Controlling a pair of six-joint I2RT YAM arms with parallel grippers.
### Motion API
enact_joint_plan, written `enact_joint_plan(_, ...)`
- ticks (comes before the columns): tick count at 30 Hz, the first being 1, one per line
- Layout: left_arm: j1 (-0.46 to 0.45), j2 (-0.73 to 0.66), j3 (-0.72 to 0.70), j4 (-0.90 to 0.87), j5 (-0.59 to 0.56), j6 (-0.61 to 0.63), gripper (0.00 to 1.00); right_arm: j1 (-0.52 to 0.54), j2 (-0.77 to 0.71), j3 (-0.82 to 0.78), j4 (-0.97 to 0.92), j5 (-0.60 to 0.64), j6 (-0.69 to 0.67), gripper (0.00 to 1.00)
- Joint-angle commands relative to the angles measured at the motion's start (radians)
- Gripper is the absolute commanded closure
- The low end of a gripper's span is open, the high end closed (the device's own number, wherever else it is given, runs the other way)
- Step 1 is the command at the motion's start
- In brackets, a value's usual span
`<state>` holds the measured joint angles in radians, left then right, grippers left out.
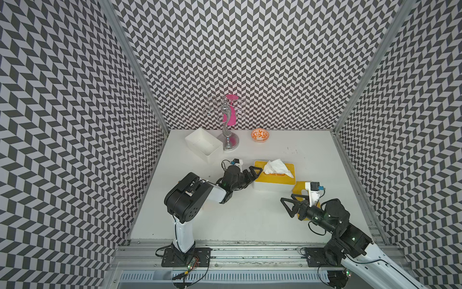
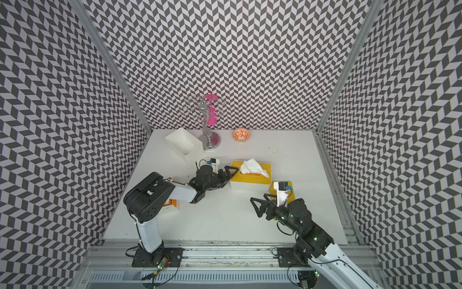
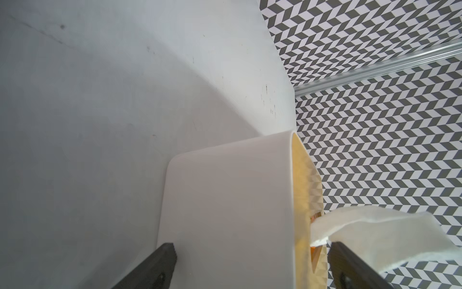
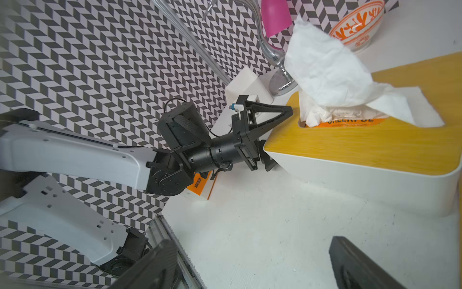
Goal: Put the tissue paper into the tissue box
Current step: Move the tissue box to the center of the board.
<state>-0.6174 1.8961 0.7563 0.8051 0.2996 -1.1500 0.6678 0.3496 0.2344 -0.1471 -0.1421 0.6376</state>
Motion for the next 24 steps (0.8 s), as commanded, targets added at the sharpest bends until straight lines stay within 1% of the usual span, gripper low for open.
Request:
enact_joint_plan(1, 0.008, -0.024, 0.026, 0.027, -0.040, 0.010, 0.01, -0.009, 0.041, -0.062, 0.094, 0.006, 0.041, 0.00)
enact_joint_plan(5, 0.050, -0.141, 0.022, -0.114, -0.084, 0.119, 0.00, -0.030, 0.171, -0.116, 0.281, -0.056, 0.082, 0.01)
enact_joint_plan(8, 0.095, -0.263, 0.041, -0.263, -0.131, 0.229, 0.00, -0.049, 0.308, -0.126, 0.426, -0.102, 0.103, 0.00)
enact_joint_plan(10, 0.125, -0.347, 0.088, -0.423, -0.201, 0.324, 0.00, -0.055, 0.403, -0.119, 0.514, -0.112, 0.111, 0.00)
enact_joint_plan(13, 0.162, -0.437, 0.180, -0.635, -0.325, 0.482, 0.00, -0.059, 0.527, -0.096, 0.627, -0.112, 0.128, 0.00)
enact_joint_plan(15, 0.195, -0.469, 0.246, -0.741, -0.376, 0.572, 0.00, -0.059, 0.605, -0.073, 0.682, -0.117, 0.138, 0.01)
enact_joint_plan(16, 0.218, -0.478, 0.280, -0.789, -0.382, 0.613, 0.00, -0.060, 0.646, -0.056, 0.702, -0.123, 0.142, 0.00)
enact_joint_plan(21, 0.314, -0.463, 0.429, -0.946, -0.377, 0.765, 0.00, -0.061, 0.861, 0.054, 0.785, -0.170, 0.150, 0.01)
enact_joint_plan(24, 0.359, -0.441, 0.479, -1.005, -0.384, 0.836, 0.00, -0.061, 0.972, 0.110, 0.829, -0.174, 0.149, 0.01)
